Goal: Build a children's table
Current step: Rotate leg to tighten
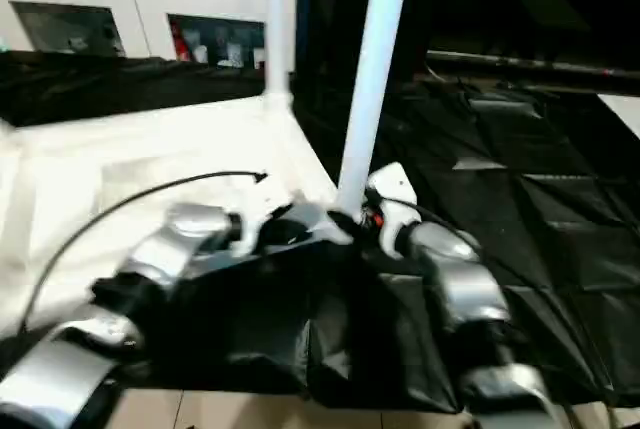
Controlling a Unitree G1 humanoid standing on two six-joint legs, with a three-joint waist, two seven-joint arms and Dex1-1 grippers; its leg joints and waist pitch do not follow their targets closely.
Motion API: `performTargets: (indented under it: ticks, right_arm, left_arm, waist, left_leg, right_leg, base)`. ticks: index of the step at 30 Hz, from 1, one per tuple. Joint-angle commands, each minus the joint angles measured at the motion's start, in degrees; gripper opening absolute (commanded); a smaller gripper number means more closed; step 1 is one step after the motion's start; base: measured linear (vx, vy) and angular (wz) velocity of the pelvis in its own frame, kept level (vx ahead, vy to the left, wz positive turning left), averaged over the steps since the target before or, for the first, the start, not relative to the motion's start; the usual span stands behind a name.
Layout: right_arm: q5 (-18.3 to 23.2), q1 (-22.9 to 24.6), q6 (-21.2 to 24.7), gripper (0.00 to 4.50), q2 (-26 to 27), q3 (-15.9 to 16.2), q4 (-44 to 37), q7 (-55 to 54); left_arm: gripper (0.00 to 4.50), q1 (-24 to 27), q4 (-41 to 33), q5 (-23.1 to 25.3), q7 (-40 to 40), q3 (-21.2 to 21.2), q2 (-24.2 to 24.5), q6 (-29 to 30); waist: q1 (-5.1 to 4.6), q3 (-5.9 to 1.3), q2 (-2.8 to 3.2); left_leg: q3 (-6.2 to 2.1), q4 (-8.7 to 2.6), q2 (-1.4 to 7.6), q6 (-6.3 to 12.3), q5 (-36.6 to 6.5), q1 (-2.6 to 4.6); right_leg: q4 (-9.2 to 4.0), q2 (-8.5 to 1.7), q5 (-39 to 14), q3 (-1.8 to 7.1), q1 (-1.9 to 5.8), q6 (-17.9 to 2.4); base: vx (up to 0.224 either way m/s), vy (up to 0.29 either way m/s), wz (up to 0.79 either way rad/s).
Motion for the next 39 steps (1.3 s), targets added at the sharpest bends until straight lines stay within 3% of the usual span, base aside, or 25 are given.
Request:
performTargets:
  ticks: [1,5,9,14,22,25,28,32,34,39]
  right_arm:
    - [2.5,1.5,1.6,3.01,0.4,5.8,-3.1,8.7]
    - [3.5,3.1,3.3,3.01,-3.6,7.4,-6.5,15.3]
    - [4.2,3.7,5.2,3.01,-5.4,8.6,-8.0,18.5]
    - [4.1,4.1,6.1,2.80,-6.3,9.9,-8.8,20.6]
    - [4.4,3.8,6.9,2.28,-5.9,10.0,-8.6,20.0]
    - [2.2,2.5,3.9,2.17,-2.5,7.4,-3.7,12.1]
    - [-0.7,0.7,2.9,2.11,0.7,5.4,1.8,1.9]
    - [-1.7,-1.9,4.1,2.00,7.6,0.3,8.7,-15.7]
    - [-2.0,-2.6,4.2,1.98,10.0,-1.1,10.4,-21.4]
    - [-1.7,-5.8,3.3,1.98,17.8,-4.4,15.9,-33.4]
  left_arm:
    - [0.00,0.8,-2.3,-2.8,-5.4,-2.2,-1.3,-1.3]
    - [0.00,2.5,-6.7,-5.8,-15.1,-3.1,2.3,1.4]
    - [0.00,3.0,-7.8,-6.5,-17.9,-3.0,3.9,2.5]
    - [0.00,3.5,-8.8,-6.8,-19.2,-2.5,4.9,3.3]
    - [0.00,3.6,-8.9,-6.4,-17.5,-1.7,4.8,3.3]
    - [0.00,2.6,-6.5,-4.6,-11.5,-0.6,3.4,2.7]
    - [0.00,1.5,-4.2,-3.2,-5.5,0.3,2.1,2.5]
    - [0.00,-1.5,1.2,-0.6,9.3,2.2,-2.1,3.7]
    - [0.00,-2.3,2.6,-0.3,14.3,3.0,-3.7,4.6]
    - [0.00,-3.3,3.7,0.3,20.7,2.7,-10.3,5.5]
  waist:
    - [0.34,-2.30,-0.21]
    - [0.65,-2.35,-0.17]
    - [1.26,-2.27,-0.09]
    - [1.30,-2.17,-0.26]
    - [1.22,-2.27,-0.38]
    - [1.07,-2.16,-0.29]
    - [0.53,-2.02,-0.32]
    - [-0.30,-2.01,-0.46]
    - [-0.35,-2.03,-0.41]
    - [-0.46,-2.25,-0.20]
  left_leg:
    - [-0.07,-3.64,1.56,4.14,-12.2,-0.16]
    - [0.03,-3.57,1.72,4.65,-10.1,-0.18]
    - [0.25,-3.47,1.79,4.42,-10.2,0.03]
    - [0.09,-3.68,1.73,3.04,-11.6,-0.05]
    - [0.13,-3.52,1.58,3.26,-10.0,-0.10]
    - [0.06,-3.61,1.56,2.50,-11.6,-0.10]
    - [-0.22,-3.90,1.31,0.41,-14.2,-0.08]
    - [-0.45,-3.97,1.15,-0.87,-16.2,0.06]
    - [-0.33,-3.93,1.22,-0.70,-15.8,0.21]
    - [-0.26,-3.91,1.14,-0.55,-13.5,-0.11]
  right_leg:
    - [-4.38,-3.07,-9.8,2.48,3.02,-11.3]
    - [-3.84,-3.04,-6.5,2.42,3.16,-12.9]
    - [-3.84,-3.09,-7.2,2.40,2.99,-13.4]
    - [-4.18,-3.24,-11.3,2.46,2.95,-11.8]
    - [-4.01,-3.15,-9.8,2.44,3.00,-11.8]
    - [-4.25,-3.26,-12.1,2.46,2.79,-11.3]
    - [-4.80,-3.28,-18.9,2.36,2.64,-9.2]
    - [-5.35,-3.26,-23.1,2.29,2.41,-7.2]
    - [-5.34,-3.14,-21.7,2.44,2.08,-7.3]
    - [-4.70,-2.93,-14.8,2.46,2.44,-8.9]
  base:
    - [0.000,0.000,0.00]
    - [0.000,0.000,0.00]
    - [0.000,0.000,0.00]
    - [0.000,0.000,0.00]
    - [0.000,0.000,0.00]
    - [0.000,0.000,0.00]
    - [0.000,0.000,0.00]
    - [0.000,0.000,0.00]
    - [0.000,0.000,0.00]
    - [0.000,0.000,0.00]
